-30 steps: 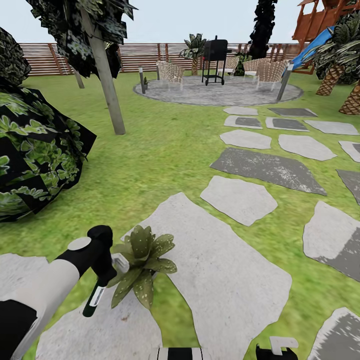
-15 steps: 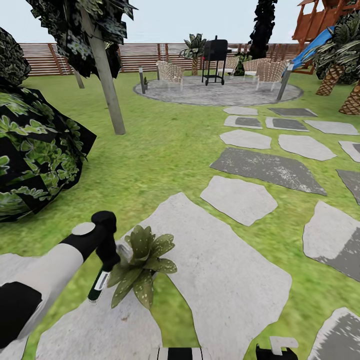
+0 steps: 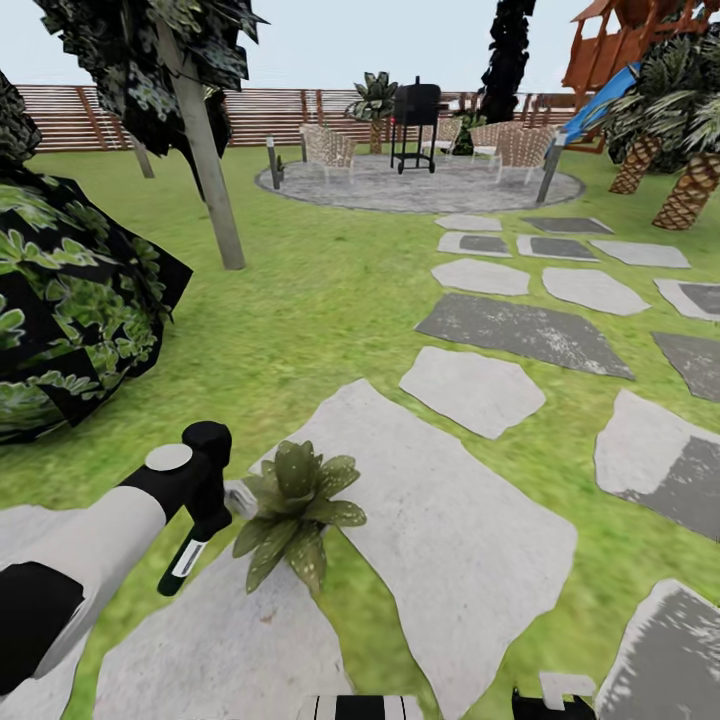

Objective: Pick up the pesticide atomizer in the garden and spray insectifuge to fully cover both potted plants in the garden.

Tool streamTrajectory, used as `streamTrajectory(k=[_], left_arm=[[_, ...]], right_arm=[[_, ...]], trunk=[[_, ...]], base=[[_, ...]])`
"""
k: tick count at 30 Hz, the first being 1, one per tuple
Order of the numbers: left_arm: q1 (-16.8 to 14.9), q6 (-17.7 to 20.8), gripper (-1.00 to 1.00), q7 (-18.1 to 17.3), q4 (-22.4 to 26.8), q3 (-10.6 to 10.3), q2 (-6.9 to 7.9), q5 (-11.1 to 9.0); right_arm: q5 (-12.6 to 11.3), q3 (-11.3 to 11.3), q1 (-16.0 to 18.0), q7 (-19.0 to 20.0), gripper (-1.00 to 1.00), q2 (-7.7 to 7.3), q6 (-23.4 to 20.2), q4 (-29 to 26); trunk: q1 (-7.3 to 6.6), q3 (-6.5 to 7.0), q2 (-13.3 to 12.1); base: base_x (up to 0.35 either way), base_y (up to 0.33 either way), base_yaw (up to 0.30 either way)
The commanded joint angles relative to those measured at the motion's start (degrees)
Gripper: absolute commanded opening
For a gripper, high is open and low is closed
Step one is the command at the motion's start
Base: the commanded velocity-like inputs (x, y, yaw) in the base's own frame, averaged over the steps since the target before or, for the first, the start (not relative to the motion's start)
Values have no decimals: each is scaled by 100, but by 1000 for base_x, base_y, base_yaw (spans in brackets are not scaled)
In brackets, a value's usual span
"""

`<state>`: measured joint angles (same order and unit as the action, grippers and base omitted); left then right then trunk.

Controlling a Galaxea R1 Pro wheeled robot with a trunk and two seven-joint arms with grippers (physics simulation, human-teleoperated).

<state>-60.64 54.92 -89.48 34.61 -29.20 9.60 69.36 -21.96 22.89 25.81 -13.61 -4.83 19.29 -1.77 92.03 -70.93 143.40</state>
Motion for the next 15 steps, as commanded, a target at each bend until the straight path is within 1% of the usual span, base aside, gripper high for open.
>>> streamTrajectory(k=[1,5,7,9,12,14,15], left_arm=[[-1,61,-100,-52,13,-26,7,33],[19,74,-100,-52,11,-30,8,31],[23,78,-100,-52,11,-32,13,33],[29,80,-100,-52,11,-30,15,40],[52,76,-100,-52,5,-14,21,50],[188,85,-100,-52,6,-9,24,51],[279,89,-100,-52,9,-5,19,53]], right_arm=[[-44,49,3,-18,100,0,14,1],[-43,49,3,-18,100,0,14,1],[-45,49,3,-18,100,0,14,1],[-46,47,3,-18,100,0,14,1],[-44,44,3,-18,100,0,14,1],[-45,44,3,-18,100,0,14,1],[-46,43,2,-18,100,0,14,1]], trunk=[[-2,-4,2],[-2,-4,2],[-2,-4,2],[-2,-4,2],[-2,-4,2],[-2,-4,2],[-2,-2,2]], base=[[-75,314,-280],[-17,332,-277],[6,337,-127],[64,307,-36],[20,77,-5],[4,15,-53],[1,4,-211]])
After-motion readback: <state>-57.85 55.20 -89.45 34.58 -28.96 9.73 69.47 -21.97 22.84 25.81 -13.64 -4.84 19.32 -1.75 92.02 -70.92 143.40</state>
